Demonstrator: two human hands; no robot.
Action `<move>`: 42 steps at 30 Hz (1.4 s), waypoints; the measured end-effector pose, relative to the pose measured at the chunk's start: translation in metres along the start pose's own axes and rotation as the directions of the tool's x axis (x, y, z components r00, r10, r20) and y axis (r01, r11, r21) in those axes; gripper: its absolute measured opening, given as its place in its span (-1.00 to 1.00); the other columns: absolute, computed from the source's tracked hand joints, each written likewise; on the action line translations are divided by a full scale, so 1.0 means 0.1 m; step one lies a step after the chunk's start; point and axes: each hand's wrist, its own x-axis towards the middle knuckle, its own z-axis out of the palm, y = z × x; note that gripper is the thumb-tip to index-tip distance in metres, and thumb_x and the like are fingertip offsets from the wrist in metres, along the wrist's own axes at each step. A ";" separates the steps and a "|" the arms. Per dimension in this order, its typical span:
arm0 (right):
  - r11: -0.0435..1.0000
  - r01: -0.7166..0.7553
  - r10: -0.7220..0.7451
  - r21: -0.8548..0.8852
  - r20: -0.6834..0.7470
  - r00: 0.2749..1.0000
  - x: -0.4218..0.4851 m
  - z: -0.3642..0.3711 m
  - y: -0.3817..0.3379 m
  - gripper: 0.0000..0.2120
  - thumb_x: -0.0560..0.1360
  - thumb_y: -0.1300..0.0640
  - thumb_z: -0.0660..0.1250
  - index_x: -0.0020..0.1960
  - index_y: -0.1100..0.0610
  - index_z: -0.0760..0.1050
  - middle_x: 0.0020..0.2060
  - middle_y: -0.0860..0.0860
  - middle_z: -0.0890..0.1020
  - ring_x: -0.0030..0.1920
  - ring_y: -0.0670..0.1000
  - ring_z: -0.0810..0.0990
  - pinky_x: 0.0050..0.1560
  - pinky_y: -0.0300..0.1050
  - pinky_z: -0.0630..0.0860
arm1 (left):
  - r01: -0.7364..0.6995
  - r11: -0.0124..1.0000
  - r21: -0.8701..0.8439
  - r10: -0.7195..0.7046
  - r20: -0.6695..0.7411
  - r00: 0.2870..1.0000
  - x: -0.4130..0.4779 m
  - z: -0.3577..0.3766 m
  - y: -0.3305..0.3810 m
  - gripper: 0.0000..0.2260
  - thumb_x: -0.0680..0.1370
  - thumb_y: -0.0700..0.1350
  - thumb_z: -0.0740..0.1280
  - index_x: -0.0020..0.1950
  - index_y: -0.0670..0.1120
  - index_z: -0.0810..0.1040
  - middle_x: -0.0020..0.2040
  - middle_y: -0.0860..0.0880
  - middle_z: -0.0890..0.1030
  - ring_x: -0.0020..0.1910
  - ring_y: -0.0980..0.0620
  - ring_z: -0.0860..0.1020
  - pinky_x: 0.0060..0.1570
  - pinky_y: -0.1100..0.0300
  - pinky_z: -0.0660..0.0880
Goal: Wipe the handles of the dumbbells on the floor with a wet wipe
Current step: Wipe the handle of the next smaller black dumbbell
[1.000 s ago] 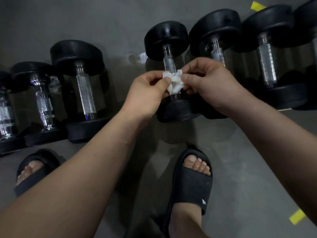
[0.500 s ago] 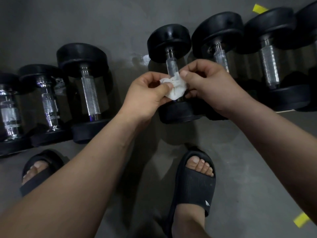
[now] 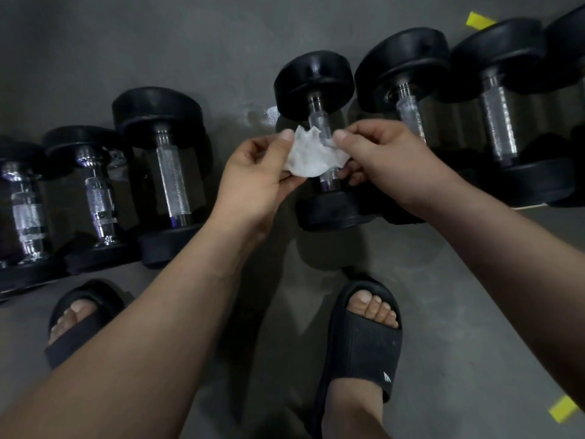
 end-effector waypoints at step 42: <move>0.946 0.072 -0.104 -0.317 -0.084 0.991 -0.03 0.02 0.00 -0.85 0.49 -0.01 0.48 -0.09 0.01 0.54 -0.20 -0.03 0.67 -0.22 -0.15 0.60 -0.16 -0.22 0.52 | 0.004 0.987 0.164 -0.009 0.030 1.000 -0.03 -0.04 0.01 -0.94 0.63 -0.23 0.34 0.05 -0.17 0.60 0.04 -0.18 0.70 0.05 -0.09 0.70 0.10 0.02 0.64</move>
